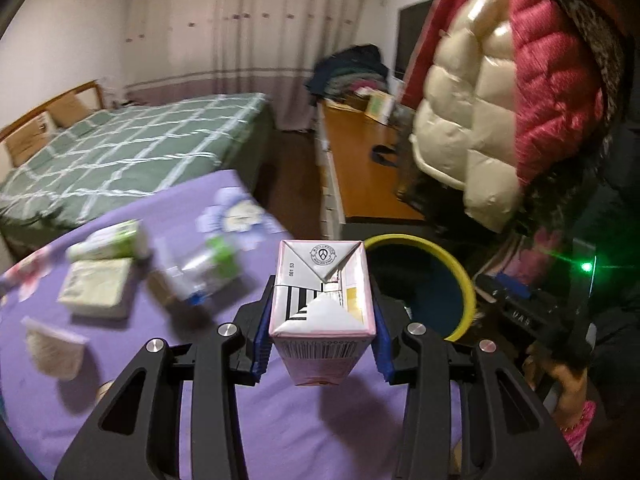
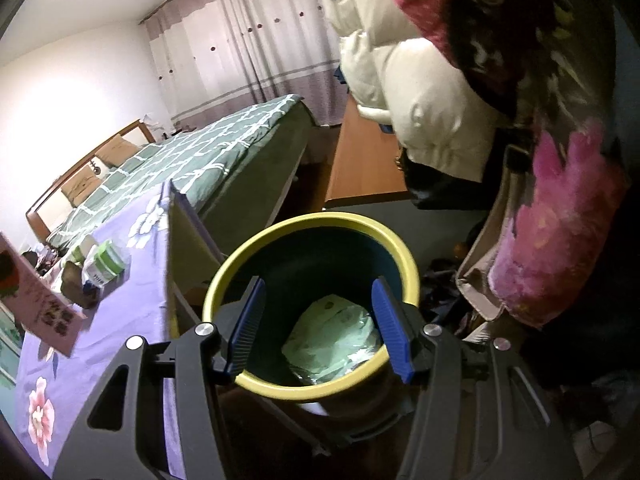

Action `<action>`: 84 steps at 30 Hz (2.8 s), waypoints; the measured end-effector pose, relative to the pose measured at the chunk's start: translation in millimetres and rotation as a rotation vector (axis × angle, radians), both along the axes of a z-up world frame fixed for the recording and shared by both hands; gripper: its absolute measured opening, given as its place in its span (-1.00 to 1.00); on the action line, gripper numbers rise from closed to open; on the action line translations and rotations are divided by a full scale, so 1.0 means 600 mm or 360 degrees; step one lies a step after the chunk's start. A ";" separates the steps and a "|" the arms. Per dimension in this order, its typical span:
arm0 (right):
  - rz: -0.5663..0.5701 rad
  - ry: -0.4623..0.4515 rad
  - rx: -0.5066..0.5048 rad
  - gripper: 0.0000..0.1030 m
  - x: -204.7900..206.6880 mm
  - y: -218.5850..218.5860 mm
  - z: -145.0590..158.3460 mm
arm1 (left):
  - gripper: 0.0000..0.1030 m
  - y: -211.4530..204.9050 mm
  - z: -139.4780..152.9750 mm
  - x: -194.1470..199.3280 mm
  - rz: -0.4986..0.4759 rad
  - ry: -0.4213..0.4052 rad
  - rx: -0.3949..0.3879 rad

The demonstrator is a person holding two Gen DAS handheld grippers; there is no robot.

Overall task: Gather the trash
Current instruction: 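Carry the pink carton with the left tool and drop it into the bin, then reach the right tool to the clear green-banded jar and grasp it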

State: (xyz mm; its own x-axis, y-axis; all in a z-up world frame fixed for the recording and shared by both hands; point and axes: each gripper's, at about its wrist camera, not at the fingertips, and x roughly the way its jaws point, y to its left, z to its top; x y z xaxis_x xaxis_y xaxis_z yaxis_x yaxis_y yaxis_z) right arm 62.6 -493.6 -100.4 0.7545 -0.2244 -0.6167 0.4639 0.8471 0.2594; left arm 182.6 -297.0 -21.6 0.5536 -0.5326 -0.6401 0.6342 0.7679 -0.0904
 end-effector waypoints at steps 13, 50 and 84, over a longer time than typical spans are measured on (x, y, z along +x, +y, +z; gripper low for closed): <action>-0.0077 0.0049 0.0038 0.04 -0.001 -0.054 -0.027 | -0.20 -0.223 -0.068 0.050 -0.0219 0.0119 0.0073; 0.0650 0.0112 -0.0134 0.13 0.273 0.256 0.043 | 0.80 0.494 -0.069 0.120 0.1045 -0.0274 -0.0120; 0.0943 0.0232 -0.0298 0.46 0.431 0.386 -0.008 | 0.81 0.535 -0.114 0.127 0.1223 -0.0224 -0.0194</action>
